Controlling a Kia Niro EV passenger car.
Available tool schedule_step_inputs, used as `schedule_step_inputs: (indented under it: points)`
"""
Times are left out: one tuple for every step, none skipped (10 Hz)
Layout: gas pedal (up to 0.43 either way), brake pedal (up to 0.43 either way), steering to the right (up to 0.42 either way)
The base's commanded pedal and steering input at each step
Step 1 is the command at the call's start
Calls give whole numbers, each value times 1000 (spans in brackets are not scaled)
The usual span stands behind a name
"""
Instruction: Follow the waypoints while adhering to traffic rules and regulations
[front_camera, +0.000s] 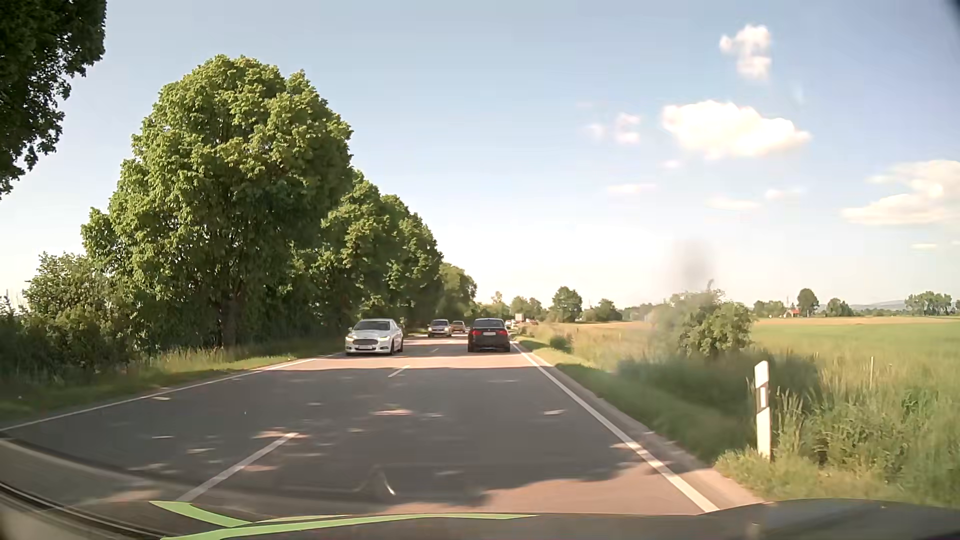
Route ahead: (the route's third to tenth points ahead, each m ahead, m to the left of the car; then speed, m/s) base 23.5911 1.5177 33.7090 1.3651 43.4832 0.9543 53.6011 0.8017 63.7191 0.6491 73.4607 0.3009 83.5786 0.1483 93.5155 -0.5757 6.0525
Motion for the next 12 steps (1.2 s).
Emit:
schedule_step_inputs:
  points:
    - [47, 0, 1]
    - [47, 0, 1]
    - [47, 0, 1]
    - [59, 0, 1]
    - [59, 0, 1]
    - [59, 0, 1]
    - [59, 0, 1]
    - [59, 0, 1]
    - [59, 0, 1]
    - [59, 0, 1]
    - [59, 0, 1]
    - [59, 0, 1]
